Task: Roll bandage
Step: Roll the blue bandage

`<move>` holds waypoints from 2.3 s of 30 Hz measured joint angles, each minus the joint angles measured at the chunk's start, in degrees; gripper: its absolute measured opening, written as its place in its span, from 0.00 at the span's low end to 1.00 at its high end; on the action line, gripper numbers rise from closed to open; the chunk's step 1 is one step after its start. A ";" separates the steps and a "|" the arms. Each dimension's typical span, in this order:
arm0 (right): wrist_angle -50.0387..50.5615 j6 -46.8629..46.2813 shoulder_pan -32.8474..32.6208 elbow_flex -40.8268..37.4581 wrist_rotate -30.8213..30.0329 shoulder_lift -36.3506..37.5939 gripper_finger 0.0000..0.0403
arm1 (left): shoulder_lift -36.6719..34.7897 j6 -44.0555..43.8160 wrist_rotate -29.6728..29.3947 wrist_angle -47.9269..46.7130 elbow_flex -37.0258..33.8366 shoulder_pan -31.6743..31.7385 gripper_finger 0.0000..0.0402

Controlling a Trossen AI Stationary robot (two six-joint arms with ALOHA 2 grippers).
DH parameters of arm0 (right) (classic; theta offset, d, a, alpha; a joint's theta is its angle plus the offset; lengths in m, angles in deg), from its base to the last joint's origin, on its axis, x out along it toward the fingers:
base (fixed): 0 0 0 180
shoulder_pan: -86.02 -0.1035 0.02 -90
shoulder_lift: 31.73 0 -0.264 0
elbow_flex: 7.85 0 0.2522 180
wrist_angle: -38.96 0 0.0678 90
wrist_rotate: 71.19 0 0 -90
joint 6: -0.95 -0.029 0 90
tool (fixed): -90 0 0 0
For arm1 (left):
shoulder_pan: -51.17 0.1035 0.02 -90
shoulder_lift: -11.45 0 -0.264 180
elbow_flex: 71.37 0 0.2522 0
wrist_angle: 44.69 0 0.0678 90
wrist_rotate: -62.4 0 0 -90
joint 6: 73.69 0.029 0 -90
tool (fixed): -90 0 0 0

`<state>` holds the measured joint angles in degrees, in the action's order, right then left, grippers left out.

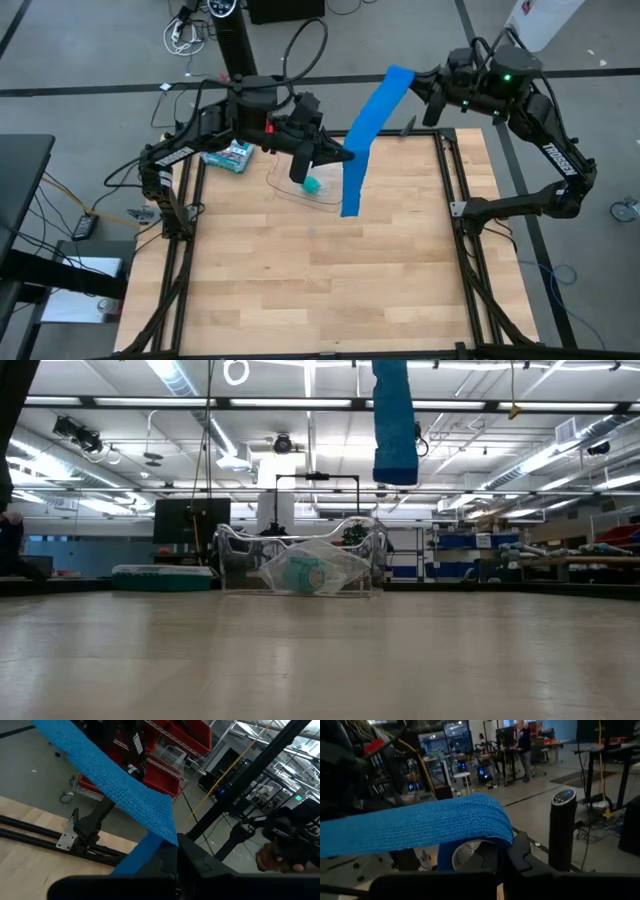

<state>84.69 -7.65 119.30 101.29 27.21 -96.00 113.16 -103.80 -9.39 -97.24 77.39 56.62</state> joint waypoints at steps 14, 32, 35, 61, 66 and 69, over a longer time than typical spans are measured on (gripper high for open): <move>-3.87 -3.43 -0.31 0.00 1.95 -0.22 0.00 | 2.69 1.39 -1.10 -0.02 -0.02 0.04 0.01; -13.31 -13.02 -0.31 0.00 13.95 -0.22 0.00 | 4.22 4.67 -5.96 -0.44 -0.02 0.04 0.01; -13.31 -14.72 -0.31 0.00 16.34 -0.18 0.00 | 4.20 6.54 -7.04 -0.50 -0.02 0.04 0.01; -18.41 -23.33 -9.64 0.00 18.56 -0.90 0.00 | 4.17 28.43 -24.09 -4.06 -0.02 0.48 0.01; -18.85 -23.72 -12.11 0.00 18.25 -2.03 0.00 | 4.17 31.86 -25.11 -1.67 -0.02 0.48 0.01; -19.68 -24.26 -13.62 0.00 18.19 -2.84 0.00 | 4.17 33.50 -26.12 -1.11 -0.02 0.50 0.01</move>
<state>65.01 -31.91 105.67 101.29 45.40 -98.84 117.34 -70.29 -35.51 -98.35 77.37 57.12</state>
